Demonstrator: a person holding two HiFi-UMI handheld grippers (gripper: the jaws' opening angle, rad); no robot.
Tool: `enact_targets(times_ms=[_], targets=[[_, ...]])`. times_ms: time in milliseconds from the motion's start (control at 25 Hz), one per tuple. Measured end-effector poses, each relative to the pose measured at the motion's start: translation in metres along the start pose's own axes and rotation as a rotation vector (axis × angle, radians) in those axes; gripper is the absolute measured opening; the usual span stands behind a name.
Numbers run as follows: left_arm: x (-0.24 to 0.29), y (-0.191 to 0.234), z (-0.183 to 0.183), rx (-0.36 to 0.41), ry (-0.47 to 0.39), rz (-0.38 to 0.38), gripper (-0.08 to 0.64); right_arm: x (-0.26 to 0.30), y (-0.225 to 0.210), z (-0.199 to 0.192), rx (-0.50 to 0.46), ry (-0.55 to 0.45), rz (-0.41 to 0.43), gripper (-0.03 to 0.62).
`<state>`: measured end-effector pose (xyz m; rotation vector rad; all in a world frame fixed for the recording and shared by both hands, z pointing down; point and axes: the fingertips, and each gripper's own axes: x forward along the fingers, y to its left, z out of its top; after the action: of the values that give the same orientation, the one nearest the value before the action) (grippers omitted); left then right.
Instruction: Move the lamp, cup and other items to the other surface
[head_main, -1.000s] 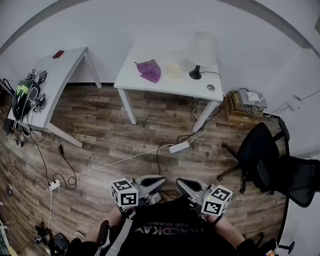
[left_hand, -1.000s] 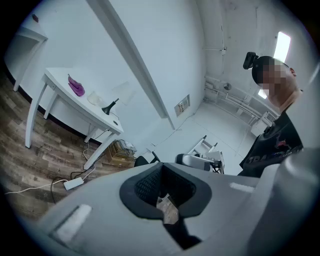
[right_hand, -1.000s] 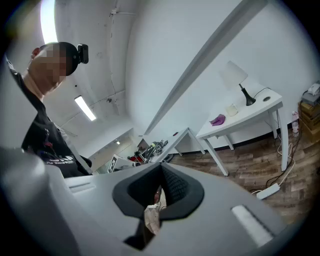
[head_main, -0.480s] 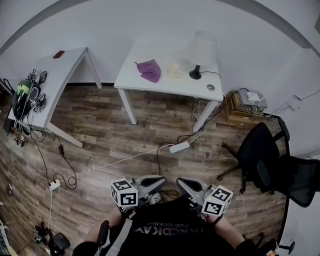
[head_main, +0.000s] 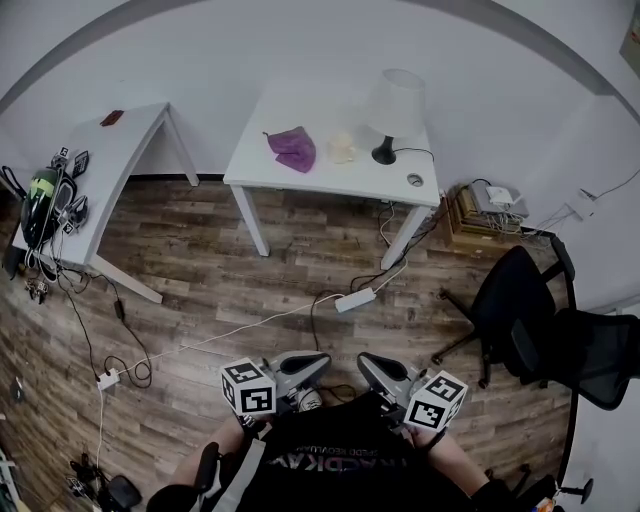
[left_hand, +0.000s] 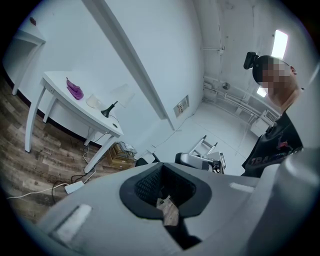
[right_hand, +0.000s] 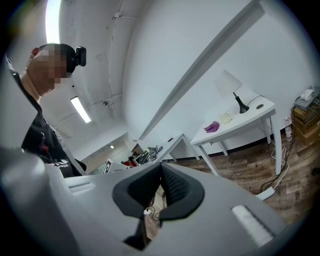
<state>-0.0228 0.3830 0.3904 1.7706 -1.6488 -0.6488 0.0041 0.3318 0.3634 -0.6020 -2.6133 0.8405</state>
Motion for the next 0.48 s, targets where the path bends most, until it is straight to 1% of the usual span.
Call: enact_targets(times_ms=[160, 200, 320, 480], targets=[[0.001, 0.002, 0.004, 0.005, -0.015, -0.002, 0.003, 0.002, -0.004, 0.006, -0.017, -0.009, -0.011, 0.014], [0.0, 0.004, 0.005, 0.002, -0.021, -0.002, 0.003, 0.004, -0.004, 0.007, -0.024, -0.008, -0.014, 0.025], [-0.002, 0.01, 0.01, -0.014, -0.038, 0.0, 0.003, 0.011, -0.004, 0.011, -0.039, 0.001, -0.017, 0.023], [0.005, 0.018, 0.018, -0.022, -0.048, 0.01, 0.003, 0.016, -0.017, 0.021, -0.033, 0.009, -0.016, 0.025]])
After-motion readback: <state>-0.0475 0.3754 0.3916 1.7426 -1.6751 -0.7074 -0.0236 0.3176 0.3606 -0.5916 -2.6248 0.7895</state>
